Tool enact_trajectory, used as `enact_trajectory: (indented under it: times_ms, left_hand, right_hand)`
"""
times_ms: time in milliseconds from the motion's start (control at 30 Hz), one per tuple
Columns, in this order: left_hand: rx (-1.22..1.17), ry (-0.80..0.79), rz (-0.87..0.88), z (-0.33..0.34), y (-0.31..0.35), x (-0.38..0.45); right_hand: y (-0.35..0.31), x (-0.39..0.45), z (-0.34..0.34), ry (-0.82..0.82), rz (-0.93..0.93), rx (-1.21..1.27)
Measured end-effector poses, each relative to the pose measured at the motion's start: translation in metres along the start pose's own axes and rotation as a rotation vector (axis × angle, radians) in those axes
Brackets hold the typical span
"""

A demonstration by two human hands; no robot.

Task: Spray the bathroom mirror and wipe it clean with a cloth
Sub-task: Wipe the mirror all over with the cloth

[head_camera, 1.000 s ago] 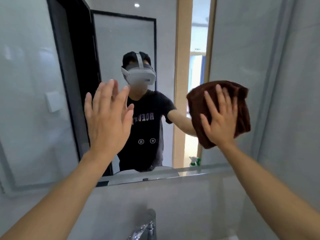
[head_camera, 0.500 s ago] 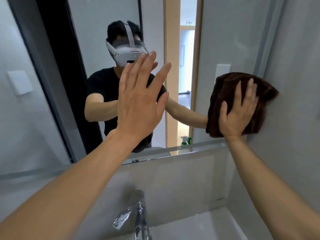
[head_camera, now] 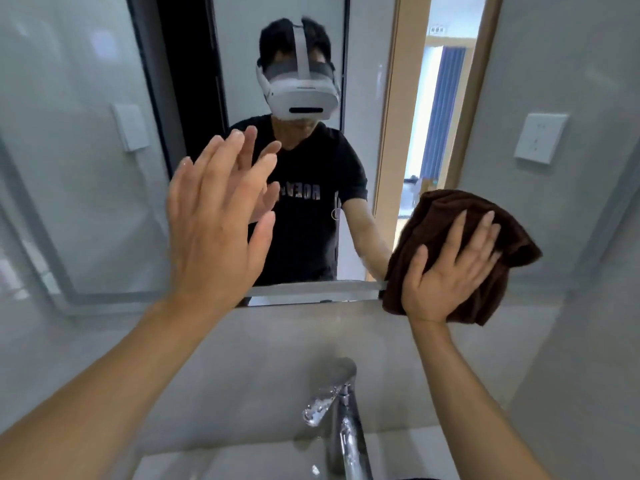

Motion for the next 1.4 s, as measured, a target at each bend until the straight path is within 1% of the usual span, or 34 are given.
enact_trajectory:
  times_ms: [167, 333, 400, 467, 533, 667, 733, 867, 1000, 1200, 1300, 1400]
  left_hand:
    - [0.060, -0.033, -0.098, -0.004, -0.050, -0.023]
    - [0.082, 0.016, -0.118, -0.017, -0.077, -0.027]
    - [0.087, 0.056, -0.142, -0.024, -0.082, -0.024]
    - [0.074, 0.098, -0.172, -0.028, -0.079, -0.018]
    - [0.043, 0.123, -0.176, -0.029, -0.068, -0.008]
    - [0.005, 0.125, -0.096, -0.022, -0.028, 0.007]
    - [-0.006, 0.119, -0.061, -0.014, -0.010, 0.011]
    - [-0.046, 0.127, -0.034, 0.005, 0.025, 0.020]
    - [-0.082, 0.143, 0.011, 0.022, 0.068, 0.027]
    - [-0.160, 0.146, 0.089, 0.042, 0.132, 0.032]
    - [-0.195, 0.125, 0.125, 0.051, 0.152, 0.031]
    - [-0.190, 0.116, 0.156, 0.054, 0.163, 0.031]
  right_hand:
    - [-0.081, -0.037, 0.027, -0.065, -0.075, 0.060]
    - [-0.176, -0.072, 0.056, -0.204, -0.248, 0.177]
    - [-0.194, -0.079, 0.061, -0.244, -0.267, 0.195]
    - [-0.194, -0.080, 0.062, -0.270, -0.271, 0.200]
    - [-0.187, -0.075, 0.057, -0.304, -0.326, 0.190]
    - [-0.151, -0.058, 0.042, -0.382, -0.529, 0.157]
    - [-0.122, -0.045, 0.032, -0.372, -0.564, 0.129]
    - [-0.050, -0.014, 0.013, -0.310, -0.568, 0.082]
    - [0.037, 0.021, -0.009, -0.256, -0.490, 0.012]
    - [0.155, 0.068, -0.050, -0.092, -0.231, -0.004]
    - [0.182, 0.076, -0.059, -0.060, -0.184, 0.018]
    - [0.186, 0.075, -0.059, -0.054, -0.184, 0.018]
Point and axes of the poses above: each hand's wrist, its own x-axis towards the middle knuckle, its own z-axis out of the palm, y = z × x, the point moved 6 cm from there along x, towards the middle knuckle, and after that the axes turned 14 degrees about x, right-handed, at the moved point
